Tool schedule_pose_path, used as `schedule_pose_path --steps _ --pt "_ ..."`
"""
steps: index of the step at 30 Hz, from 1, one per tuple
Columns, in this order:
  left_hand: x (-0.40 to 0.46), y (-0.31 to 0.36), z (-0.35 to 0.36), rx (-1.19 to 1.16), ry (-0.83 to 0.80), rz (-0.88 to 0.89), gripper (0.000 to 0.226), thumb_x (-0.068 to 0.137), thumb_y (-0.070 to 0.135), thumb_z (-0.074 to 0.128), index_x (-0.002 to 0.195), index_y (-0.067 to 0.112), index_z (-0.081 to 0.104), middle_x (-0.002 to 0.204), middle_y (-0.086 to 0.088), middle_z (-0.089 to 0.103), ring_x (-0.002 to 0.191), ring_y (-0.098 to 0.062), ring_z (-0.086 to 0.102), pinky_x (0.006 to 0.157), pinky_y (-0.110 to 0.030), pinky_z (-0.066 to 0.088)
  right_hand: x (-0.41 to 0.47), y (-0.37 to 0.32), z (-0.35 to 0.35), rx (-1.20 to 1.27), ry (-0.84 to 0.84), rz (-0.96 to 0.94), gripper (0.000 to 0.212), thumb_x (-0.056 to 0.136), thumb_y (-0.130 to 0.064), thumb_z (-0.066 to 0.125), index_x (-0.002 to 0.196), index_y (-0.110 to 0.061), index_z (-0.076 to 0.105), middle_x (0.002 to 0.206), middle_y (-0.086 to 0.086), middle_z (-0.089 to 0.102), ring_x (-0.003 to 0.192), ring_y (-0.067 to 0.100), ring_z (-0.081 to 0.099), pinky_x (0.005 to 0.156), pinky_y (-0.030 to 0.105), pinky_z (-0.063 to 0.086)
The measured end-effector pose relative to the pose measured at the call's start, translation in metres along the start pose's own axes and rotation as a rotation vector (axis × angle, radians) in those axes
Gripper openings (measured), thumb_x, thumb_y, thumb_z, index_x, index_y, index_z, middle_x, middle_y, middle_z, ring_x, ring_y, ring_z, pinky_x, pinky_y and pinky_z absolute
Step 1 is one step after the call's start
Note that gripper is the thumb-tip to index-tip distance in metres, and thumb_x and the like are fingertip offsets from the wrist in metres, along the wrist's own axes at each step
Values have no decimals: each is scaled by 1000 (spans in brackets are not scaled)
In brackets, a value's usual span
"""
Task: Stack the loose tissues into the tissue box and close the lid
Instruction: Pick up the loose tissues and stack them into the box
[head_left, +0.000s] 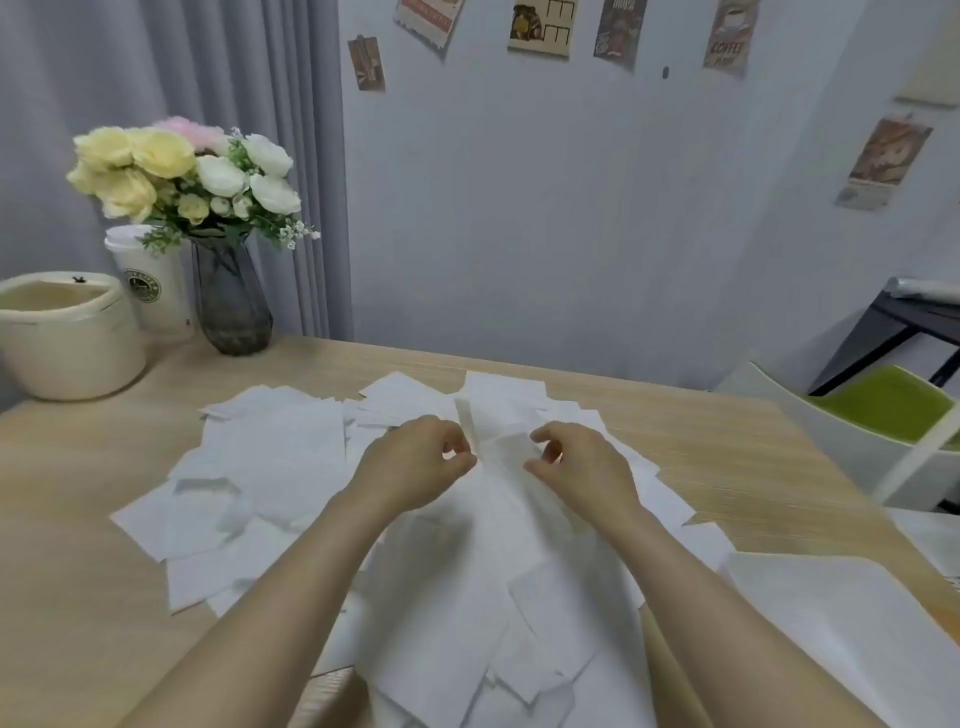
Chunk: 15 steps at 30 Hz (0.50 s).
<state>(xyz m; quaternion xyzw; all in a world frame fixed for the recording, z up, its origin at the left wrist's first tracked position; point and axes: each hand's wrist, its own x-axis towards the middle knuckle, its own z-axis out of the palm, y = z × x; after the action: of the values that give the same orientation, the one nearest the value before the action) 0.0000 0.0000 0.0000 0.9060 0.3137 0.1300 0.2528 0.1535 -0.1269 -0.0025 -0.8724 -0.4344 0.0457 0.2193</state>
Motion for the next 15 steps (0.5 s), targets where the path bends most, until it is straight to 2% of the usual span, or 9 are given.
schedule_pose_path --steps 2,4,8,11,15 --pt "-2 3 2 24 1 -3 21 94 41 54 103 29 68 116 12 63 102 -11 60 83 -30 45 -3 -1 1 -18 66 -6 15 91 -25 57 99 -19 69 94 -7 67 96 15 59 74 32 49" --pt "-5 6 5 34 4 11 21 94 41 54 104 29 68 116 12 63 101 -11 60 82 -30 45 -6 -1 3 -8 107 -3 15 90 -23 56 90 -17 70 90 -6 69 90 16 61 73 33 50" --pt "-11 10 5 14 7 25 21 94 43 54 107 31 66 117 12 61 101 -9 58 79 -28 44 -9 -5 -5 82 140 -2 14 90 -24 57 91 -18 69 85 -6 67 84 17 60 68 31 45" --pt "-15 11 7 -9 12 18 27 94 44 56 117 33 62 119 10 59 102 -10 58 83 -30 46 -12 -7 -10 153 145 0 11 89 -23 58 88 -19 68 75 -7 65 78 17 60 62 29 42" --pt "-21 12 7 -36 28 18 38 94 43 56 131 36 52 126 8 49 105 -12 58 85 -33 48 -15 -7 -14 345 152 11 9 86 -20 60 80 -22 67 72 -1 69 73 21 65 69 36 50"
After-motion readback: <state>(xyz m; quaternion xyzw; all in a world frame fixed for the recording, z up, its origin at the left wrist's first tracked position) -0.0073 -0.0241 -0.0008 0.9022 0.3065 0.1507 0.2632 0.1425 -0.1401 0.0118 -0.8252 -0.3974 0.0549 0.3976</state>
